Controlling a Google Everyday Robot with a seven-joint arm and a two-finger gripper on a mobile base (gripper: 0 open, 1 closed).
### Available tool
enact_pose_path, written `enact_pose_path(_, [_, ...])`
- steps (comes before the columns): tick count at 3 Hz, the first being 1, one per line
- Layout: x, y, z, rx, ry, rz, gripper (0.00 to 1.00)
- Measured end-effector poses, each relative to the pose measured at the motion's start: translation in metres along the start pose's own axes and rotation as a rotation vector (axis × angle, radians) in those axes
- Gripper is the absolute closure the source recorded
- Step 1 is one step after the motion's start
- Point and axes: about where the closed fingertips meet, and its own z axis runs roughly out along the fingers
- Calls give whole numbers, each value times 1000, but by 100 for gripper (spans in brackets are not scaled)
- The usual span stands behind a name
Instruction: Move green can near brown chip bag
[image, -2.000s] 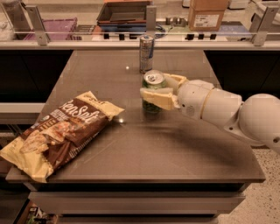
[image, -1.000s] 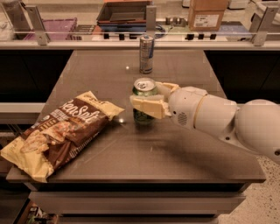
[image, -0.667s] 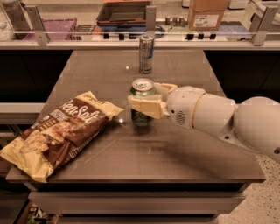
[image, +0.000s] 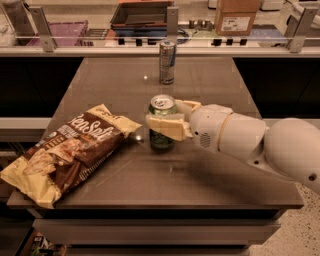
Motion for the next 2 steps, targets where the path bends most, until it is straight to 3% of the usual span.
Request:
enact_pose_path(1, [13,0,1,-10,-20,0,100])
enact_pose_path(2, [13,0,1,-12,-22,1,82])
